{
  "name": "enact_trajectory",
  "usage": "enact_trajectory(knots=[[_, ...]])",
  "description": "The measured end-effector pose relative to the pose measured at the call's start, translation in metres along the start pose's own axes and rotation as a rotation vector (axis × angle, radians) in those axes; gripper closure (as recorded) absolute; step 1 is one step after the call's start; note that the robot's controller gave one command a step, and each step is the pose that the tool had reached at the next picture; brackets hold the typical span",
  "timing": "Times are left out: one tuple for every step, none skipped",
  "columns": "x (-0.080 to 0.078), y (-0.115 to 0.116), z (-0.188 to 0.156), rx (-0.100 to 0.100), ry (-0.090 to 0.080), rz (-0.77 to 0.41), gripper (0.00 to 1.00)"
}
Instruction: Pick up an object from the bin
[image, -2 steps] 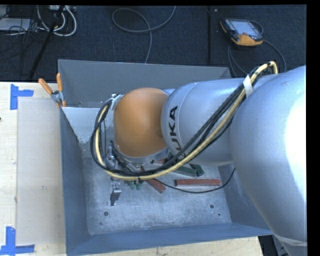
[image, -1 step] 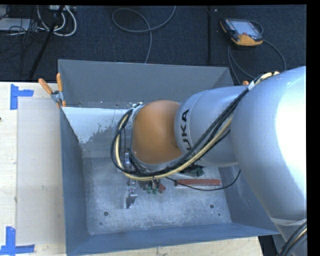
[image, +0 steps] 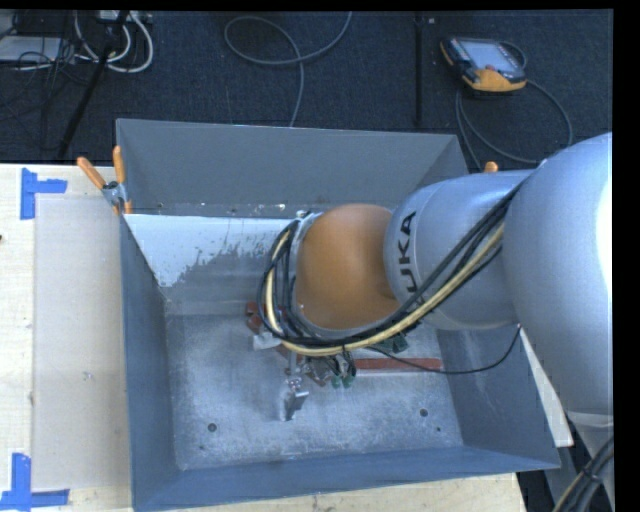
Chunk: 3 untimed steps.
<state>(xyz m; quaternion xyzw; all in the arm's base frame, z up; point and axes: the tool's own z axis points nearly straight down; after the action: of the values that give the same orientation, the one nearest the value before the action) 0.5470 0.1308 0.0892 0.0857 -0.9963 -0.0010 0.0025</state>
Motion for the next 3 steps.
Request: enact_trajectory(knots=[[-0.051, -0.007, -0.013, 0.003, -0.006, -0.024, 0.0], [-0.064, -0.005, -0.013, 0.002, -0.007, -0.016, 0.0], [-0.068, -0.002, -0.009, 0.005, -0.009, -0.075, 0.0]])
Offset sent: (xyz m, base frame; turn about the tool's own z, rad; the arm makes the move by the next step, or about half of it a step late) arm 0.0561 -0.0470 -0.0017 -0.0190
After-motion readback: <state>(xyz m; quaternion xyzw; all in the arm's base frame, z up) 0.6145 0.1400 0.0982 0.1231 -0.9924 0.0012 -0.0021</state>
